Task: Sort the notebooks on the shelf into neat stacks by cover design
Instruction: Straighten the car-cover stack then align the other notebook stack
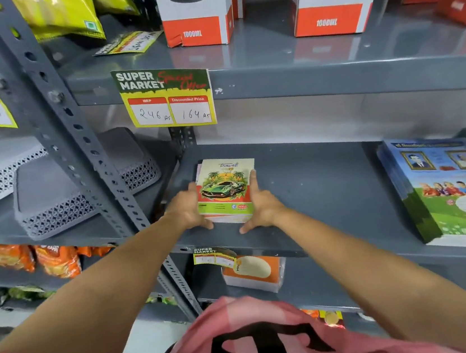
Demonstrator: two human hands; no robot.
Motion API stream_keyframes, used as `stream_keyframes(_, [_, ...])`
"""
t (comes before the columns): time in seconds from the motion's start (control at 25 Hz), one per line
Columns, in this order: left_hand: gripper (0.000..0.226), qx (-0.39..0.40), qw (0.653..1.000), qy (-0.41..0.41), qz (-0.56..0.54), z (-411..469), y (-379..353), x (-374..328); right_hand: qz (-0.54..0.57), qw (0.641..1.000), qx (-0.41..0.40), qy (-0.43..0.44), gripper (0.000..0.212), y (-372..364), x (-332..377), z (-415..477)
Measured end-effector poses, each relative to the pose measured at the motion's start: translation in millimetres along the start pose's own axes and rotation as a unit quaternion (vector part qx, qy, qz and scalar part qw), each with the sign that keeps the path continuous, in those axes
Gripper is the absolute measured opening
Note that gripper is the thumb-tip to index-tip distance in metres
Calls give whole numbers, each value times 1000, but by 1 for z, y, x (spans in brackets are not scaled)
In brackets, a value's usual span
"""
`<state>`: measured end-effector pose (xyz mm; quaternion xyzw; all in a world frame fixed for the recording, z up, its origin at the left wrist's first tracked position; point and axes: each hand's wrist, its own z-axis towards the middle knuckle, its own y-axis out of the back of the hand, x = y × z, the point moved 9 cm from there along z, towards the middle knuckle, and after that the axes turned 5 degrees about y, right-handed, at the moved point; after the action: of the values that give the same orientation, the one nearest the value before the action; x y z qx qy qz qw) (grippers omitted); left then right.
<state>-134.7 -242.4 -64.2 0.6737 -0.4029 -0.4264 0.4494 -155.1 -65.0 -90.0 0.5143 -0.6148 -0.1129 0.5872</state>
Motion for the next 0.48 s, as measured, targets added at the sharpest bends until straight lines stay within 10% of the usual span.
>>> stream_keyframes(0.16, [127, -15, 998, -33, 55, 1, 4, -7, -112, 994, 7, -11, 77, 68, 13, 17])
stream_keyframes(0.28, [143, -86, 986, -78, 123, 0, 5, -22, -173, 978, -111, -27, 82, 106, 29, 47])
stream_keyframes(0.48, [144, -113, 985, -67, 112, -5, 1, -26, -95, 995, -5, -7, 85, 63, 31, 88])
